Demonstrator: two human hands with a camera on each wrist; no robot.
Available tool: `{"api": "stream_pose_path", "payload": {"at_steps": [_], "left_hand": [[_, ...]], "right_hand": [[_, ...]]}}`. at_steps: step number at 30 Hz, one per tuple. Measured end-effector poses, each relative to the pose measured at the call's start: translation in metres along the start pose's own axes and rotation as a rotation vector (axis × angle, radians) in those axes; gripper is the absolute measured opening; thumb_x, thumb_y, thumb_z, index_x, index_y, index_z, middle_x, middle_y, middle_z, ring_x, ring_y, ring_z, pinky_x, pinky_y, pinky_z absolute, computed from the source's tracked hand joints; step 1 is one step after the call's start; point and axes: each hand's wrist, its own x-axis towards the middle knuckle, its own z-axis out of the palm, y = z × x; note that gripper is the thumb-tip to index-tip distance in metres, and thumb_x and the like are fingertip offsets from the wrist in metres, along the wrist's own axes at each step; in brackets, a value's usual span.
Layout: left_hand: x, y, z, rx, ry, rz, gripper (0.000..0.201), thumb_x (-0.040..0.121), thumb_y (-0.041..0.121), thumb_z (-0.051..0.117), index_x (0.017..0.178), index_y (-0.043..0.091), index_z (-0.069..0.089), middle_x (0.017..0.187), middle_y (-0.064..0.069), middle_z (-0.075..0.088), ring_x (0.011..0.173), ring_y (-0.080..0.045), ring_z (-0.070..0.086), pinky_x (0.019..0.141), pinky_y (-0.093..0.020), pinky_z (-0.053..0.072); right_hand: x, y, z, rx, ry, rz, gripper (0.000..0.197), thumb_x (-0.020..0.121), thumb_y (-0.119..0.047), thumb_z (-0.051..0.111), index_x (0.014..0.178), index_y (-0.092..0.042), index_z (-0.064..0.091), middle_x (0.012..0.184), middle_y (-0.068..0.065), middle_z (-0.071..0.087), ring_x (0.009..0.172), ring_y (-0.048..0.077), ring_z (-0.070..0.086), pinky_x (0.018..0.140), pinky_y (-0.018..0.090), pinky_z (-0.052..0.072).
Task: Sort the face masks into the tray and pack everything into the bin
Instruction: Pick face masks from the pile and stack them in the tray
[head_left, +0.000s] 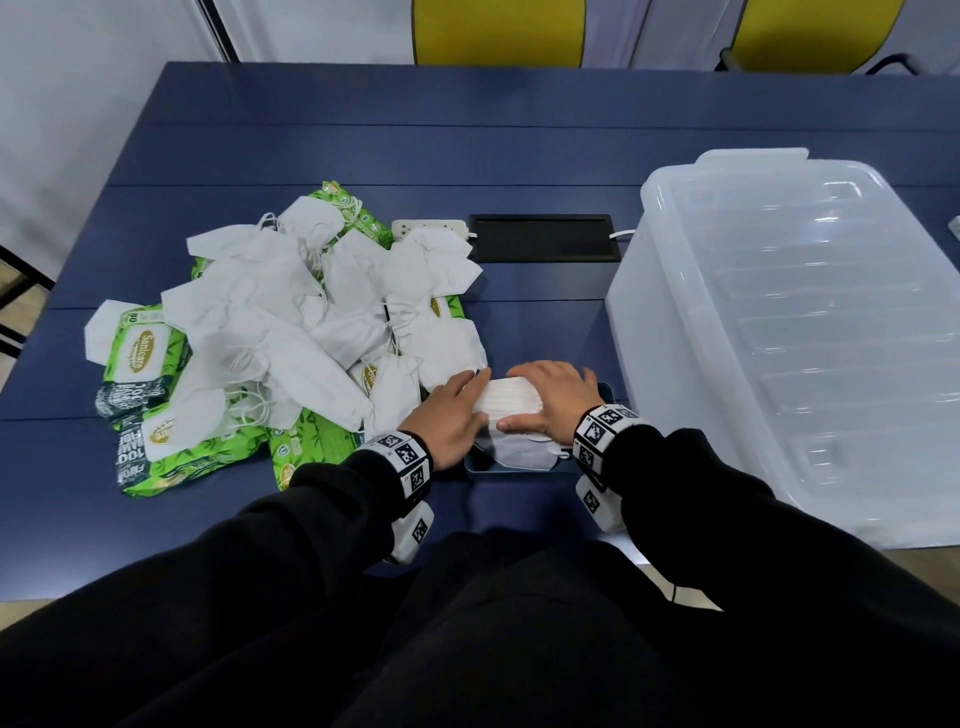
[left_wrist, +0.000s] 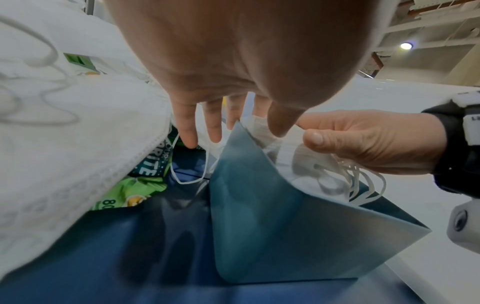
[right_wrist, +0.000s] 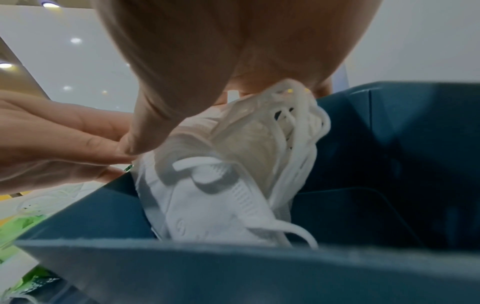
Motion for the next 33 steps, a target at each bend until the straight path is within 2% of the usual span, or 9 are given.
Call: {"api": "stream_pose_path", "payload": {"at_steps": [5,8,13,16,19,23,26,28,33], "left_hand": [[-0.002,-0.003,-0.002,-0.019,0.025,0.015,0.072,0.104,0.043,0.051,0.163,0.023,0.016,0.166,-0.012,0.023,0.15,-0.033,0.029,0.123,-0.04,0.025],[-0.003,-0.003,-0.005,-0.051,0.05,0.03,0.069,0.103,0.044,0.053,0.162,0.024,0.023,0.164,-0.011,0.027,0.149,-0.031,0.031,0.122,-0.041,0.027],[-0.005,-0.003,-0.018,-0.142,0.14,0.043,0.061,0.1,0.034,0.061,0.154,0.02,0.038,0.154,-0.007,0.041,0.142,-0.024,0.04,0.118,-0.032,0.031],[-0.006,-0.004,-0.029,-0.17,0.194,0.021,0.055,0.1,0.032,0.062,0.151,0.019,0.045,0.15,-0.007,0.046,0.137,-0.021,0.045,0.111,-0.023,0.03],[-0.008,-0.011,-0.041,-0.183,0.211,-0.004,0.048,0.101,0.033,0.061,0.146,0.022,0.051,0.144,-0.006,0.052,0.129,-0.02,0.052,0.105,-0.027,0.039],[-0.011,-0.031,-0.065,-0.199,0.265,-0.034,0.037,0.098,0.029,0.065,0.134,0.023,0.061,0.132,-0.004,0.06,0.119,-0.02,0.058,0.102,-0.035,0.044],[-0.008,-0.045,-0.091,-0.173,0.293,-0.07,0.032,0.096,0.024,0.068,0.128,0.021,0.066,0.124,-0.006,0.063,0.113,-0.022,0.06,0.101,-0.034,0.043],[-0.002,-0.056,-0.112,-0.155,0.319,-0.1,0.03,0.095,0.024,0.068,0.125,0.021,0.068,0.124,-0.007,0.063,0.114,-0.022,0.06,0.1,-0.032,0.042],[0.025,-0.075,-0.159,-0.093,0.356,-0.11,0.025,0.096,0.024,0.067,0.121,0.023,0.07,0.123,-0.005,0.065,0.113,-0.02,0.061,0.098,-0.031,0.043]], "right_hand": [[0.0,0.0,-0.003,0.032,0.035,-0.017,0.091,0.066,-0.089,0.06,0.142,-0.043,0.043,0.152,-0.011,0.043,0.144,0.019,0.032,0.116,0.065,0.017],[0.0,-0.005,-0.007,0.084,0.086,-0.018,0.086,0.07,-0.089,0.053,0.141,-0.042,0.045,0.151,-0.012,0.044,0.143,0.018,0.033,0.117,0.062,0.019],[0.008,-0.015,-0.014,0.325,0.191,0.02,0.075,0.075,-0.09,0.038,0.129,-0.04,0.055,0.138,-0.012,0.057,0.131,0.015,0.05,0.111,0.051,0.036],[0.013,-0.022,-0.018,0.627,0.282,0.047,0.046,0.089,-0.067,0.058,0.118,-0.032,0.064,0.124,-0.012,0.065,0.12,0.009,0.057,0.108,0.043,0.044],[0.019,-0.031,-0.028,0.831,0.327,0.086,0.018,0.093,-0.043,0.068,0.105,-0.028,0.07,0.111,-0.011,0.07,0.112,0.01,0.063,0.103,0.04,0.05],[0.032,-0.042,-0.046,0.922,0.332,0.101,0.016,0.094,-0.028,0.071,0.106,-0.017,0.072,0.105,-0.006,0.072,0.101,0.009,0.065,0.094,0.024,0.05],[0.048,-0.049,-0.054,0.968,0.318,0.136,0.017,0.093,-0.022,0.072,0.107,-0.014,0.072,0.099,-0.007,0.07,0.089,0.001,0.062,0.078,0.015,0.045],[0.062,-0.054,-0.06,0.998,0.29,0.187,0.015,0.094,-0.022,0.071,0.107,-0.016,0.071,0.093,-0.01,0.067,0.082,-0.002,0.059,0.072,0.017,0.043],[0.1,-0.057,-0.076,1.063,0.244,0.369,0.001,0.093,-0.027,0.069,0.092,-0.025,0.07,0.093,-0.003,0.067,0.079,0.011,0.059,0.067,0.028,0.049]]}}
